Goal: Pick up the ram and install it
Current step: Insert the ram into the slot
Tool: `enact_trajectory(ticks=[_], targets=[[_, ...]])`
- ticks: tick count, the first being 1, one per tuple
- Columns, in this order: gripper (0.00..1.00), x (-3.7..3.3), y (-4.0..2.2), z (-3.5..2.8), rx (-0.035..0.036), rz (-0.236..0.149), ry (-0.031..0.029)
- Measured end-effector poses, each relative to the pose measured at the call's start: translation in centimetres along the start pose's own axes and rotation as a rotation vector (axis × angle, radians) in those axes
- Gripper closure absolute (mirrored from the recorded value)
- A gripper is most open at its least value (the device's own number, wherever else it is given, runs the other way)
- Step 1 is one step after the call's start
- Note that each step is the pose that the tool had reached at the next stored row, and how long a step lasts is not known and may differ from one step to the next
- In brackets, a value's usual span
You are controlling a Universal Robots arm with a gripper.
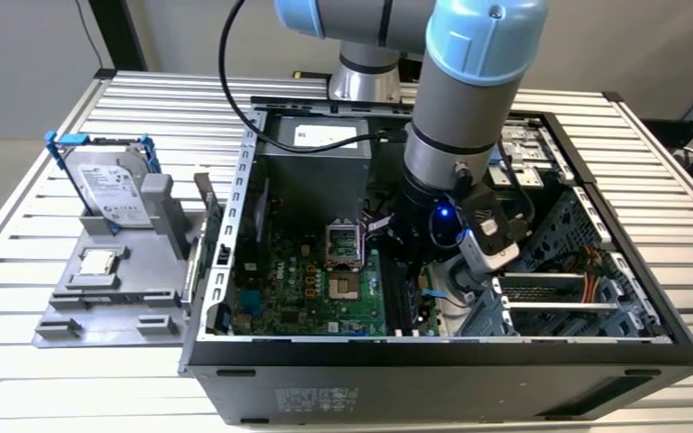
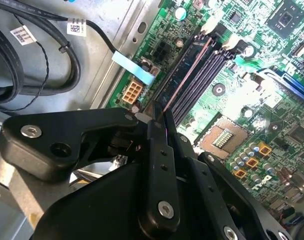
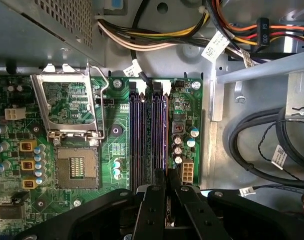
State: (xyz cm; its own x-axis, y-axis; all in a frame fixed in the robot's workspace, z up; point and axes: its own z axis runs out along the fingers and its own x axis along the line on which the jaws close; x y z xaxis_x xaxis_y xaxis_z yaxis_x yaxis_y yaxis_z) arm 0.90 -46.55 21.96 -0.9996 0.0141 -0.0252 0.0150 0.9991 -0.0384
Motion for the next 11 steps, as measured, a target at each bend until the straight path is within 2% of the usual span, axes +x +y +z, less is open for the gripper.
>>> enact_trajectory(ticks=[2, 4, 7, 9, 10, 11], targets=[[1.00, 0.01, 0.01, -0.02, 0.0129, 0.000, -0.0002], [1.00, -0.01, 0.00, -0.26, 0.0173, -0.001, -0.0001], [1.00, -0.02, 0.06, -0.87, 0.0193, -0.001, -0.0004], [1.00, -0.03, 0.06, -1.42, 0.0264, -0.001, -0.0004], [1.00, -0.03, 0.06, -1.49, 0.0336, -0.001, -0.0006], [1.00, -0.03, 0.06, -1.51, 0.0462, -0.001, -0.0007]])
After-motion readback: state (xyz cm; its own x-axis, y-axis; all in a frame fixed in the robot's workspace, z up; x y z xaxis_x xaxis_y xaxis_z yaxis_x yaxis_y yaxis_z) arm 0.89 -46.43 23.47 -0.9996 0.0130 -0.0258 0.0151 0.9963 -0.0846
